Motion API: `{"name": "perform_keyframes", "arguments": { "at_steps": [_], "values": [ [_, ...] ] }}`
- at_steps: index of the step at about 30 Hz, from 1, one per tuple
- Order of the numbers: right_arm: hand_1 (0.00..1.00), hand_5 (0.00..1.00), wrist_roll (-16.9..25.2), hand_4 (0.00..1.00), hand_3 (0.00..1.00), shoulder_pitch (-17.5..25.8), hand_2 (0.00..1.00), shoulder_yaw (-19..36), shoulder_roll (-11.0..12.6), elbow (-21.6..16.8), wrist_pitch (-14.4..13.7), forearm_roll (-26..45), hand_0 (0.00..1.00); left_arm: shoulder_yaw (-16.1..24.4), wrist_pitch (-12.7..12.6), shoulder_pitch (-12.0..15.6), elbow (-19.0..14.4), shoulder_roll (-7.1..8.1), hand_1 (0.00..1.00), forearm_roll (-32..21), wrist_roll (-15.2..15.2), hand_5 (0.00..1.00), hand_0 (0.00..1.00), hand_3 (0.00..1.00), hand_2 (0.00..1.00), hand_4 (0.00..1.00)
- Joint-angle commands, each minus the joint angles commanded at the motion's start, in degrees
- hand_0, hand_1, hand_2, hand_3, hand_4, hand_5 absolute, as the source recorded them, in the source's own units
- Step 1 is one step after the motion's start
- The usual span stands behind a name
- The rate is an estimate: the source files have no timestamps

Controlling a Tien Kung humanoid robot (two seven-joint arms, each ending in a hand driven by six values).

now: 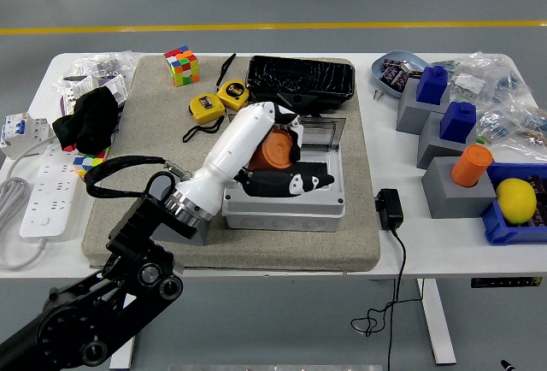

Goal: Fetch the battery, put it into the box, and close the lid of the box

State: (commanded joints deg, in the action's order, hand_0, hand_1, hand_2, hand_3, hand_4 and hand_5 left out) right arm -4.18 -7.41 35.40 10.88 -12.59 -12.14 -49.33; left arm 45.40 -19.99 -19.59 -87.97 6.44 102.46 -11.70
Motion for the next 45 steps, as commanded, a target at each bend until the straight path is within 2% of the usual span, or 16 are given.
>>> {"name": "perform_keyframes", "arguments": {
  "at_steps": [5,16,22,28,36,45],
  "values": [
    [0.692,0.998,-0.06,0.998,0.739,0.02,0.706,-0.52,0.11,-0.05,-0.02,0.11,0.754,-2.01,-1.39,-2.47,5.57,-1.23,0.002,-1.03,-1.22,0.21,0.053,0.013,0.006,0.953],
    [0.693,0.998,-0.16,0.998,0.739,-0.02,0.705,-1.07,0.15,-0.16,0.0,0.2,0.753,-3.23,-5.06,-5.43,16.2,-4.33,0.002,-2.12,-3.67,0.227,0.059,0.01,0.002,0.951],
    [0.693,0.998,-0.2,0.998,0.739,-0.04,0.705,-1.57,0.21,-0.1,-0.06,0.44,0.753,-5.85,-6.12,-7.94,20.54,-5.31,0.002,-3.28,-4.37,0.238,0.058,0.012,0.002,0.951],
    [0.693,0.998,-0.19,0.998,0.738,-0.15,0.705,-1.67,0.32,-0.16,-0.07,0.48,0.753,-7.03,-6.33,-9.51,23.33,-6.37,0.002,-3.64,-4.59,0.241,0.057,0.011,0.002,0.946],
    [0.693,0.998,-0.23,0.998,0.739,-0.23,0.705,-1.97,0.35,-0.17,-0.08,0.66,0.753,-7.14,-7.08,-12.18,28.67,-6.44,0.002,-3.67,-5.62,0.245,0.057,0.011,0.002,0.946],
    [0.691,0.998,-0.26,0.998,0.738,-0.21,0.705,-2.02,0.34,-0.18,-0.05,0.63,0.753,-6.22,-7.48,-12.76,32.19,-6.44,0.002,-3.22,-5.92,0.267,0.064,0.012,0.002,0.95]
  ]
}}
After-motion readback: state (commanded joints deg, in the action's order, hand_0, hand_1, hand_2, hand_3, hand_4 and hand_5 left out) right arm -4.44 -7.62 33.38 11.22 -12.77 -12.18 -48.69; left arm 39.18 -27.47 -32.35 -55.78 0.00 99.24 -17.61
